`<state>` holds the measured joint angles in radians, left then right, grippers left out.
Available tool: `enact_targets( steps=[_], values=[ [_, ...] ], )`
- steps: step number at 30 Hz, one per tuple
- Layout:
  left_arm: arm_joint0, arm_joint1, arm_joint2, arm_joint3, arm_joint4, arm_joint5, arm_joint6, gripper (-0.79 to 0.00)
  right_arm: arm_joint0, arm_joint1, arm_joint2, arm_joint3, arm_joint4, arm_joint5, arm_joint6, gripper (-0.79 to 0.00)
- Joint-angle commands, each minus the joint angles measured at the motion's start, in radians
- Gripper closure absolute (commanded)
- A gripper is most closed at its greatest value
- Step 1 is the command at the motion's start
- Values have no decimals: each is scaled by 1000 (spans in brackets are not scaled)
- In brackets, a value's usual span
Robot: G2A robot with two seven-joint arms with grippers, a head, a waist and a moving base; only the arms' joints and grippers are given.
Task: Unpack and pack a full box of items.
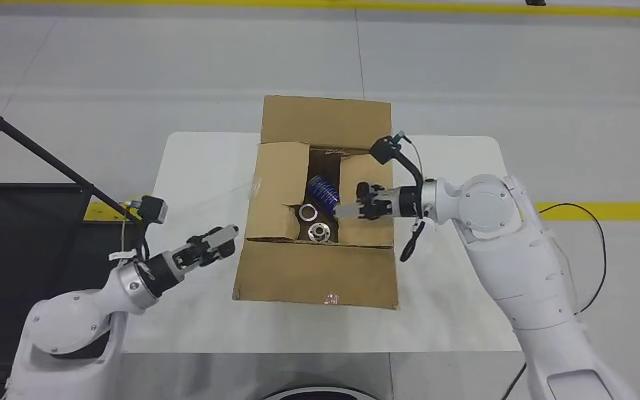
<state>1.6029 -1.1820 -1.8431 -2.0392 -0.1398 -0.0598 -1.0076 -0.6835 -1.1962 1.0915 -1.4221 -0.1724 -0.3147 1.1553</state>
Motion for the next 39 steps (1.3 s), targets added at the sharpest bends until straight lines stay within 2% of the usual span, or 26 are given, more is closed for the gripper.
enact_targets(
  steps=[1,7,11,16,22,26,36,39],
  values=[
    [23,5,-29,5,-6,-8,-43,-785,0,0,0,0,0,0,0,-785],
    [73,18,-62,8,-20,-28,-140,-785,0,0,0,0,0,0,0,-785],
    [83,28,-40,6,-27,-46,-229,-785,-18,3,15,-21,-2,-1,-53,-785],
    [76,35,-8,11,-57,-52,-261,-785,-57,15,78,-92,11,-15,-132,-785],
    [59,41,20,19,-119,-55,-258,-785,-108,28,139,-171,-61,50,-259,-785],
    [48,45,11,14,-186,-61,-247,-785,-111,30,143,-167,-151,125,-334,-785],
    [10,52,33,-10,-230,-58,-148,-785,3,5,100,54,-134,196,-512,-785],
    [-14,53,52,-12,-200,-49,-93,-785,7,5,100,62,-144,210,-522,-785]
  ],
)
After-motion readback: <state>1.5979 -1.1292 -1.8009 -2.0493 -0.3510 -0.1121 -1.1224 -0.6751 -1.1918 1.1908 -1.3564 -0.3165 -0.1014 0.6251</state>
